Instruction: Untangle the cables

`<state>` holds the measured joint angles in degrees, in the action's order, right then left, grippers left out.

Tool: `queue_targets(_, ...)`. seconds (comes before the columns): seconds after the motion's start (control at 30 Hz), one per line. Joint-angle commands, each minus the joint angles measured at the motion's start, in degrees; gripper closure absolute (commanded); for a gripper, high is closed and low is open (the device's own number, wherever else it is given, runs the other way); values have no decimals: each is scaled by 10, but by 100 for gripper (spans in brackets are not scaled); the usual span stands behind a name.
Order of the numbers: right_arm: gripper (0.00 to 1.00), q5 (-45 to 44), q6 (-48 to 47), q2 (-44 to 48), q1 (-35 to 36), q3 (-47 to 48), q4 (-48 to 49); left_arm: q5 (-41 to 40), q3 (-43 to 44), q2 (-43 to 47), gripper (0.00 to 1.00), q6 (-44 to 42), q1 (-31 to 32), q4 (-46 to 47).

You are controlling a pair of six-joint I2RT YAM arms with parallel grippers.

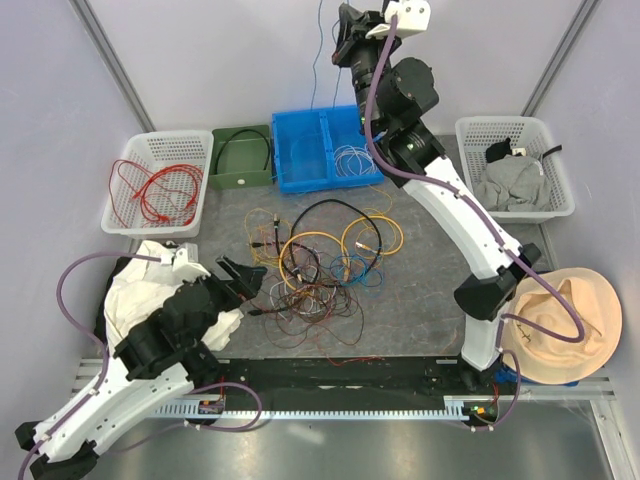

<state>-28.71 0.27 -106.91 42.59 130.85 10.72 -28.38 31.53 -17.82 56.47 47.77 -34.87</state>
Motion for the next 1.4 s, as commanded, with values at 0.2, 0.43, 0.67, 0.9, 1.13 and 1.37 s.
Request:
queue_targets(0.2,100,52,46,-106,-29,74,132,-17,-15,53,0,66,1,-88)
queue_targets(0.43,100,56,58,-160,-46,73,178,-22,-2,42,0,67,1,-98)
queue_targets(0.67,100,91,68,-200,-50,92,207,-40,24,3,0,53,1,-92)
queue_targets(0.9,100,103,72,-249,-50,88,256,-37,29,-15,0,44,1,-75)
queue_targets(1.13,100,97,81,-306,-50,59,271,-40,23,-15,0,37,1,-69)
queue_targets(1.37,100,93,110,-323,-51,-38,269,-42,22,-18,0,30,1,-63)
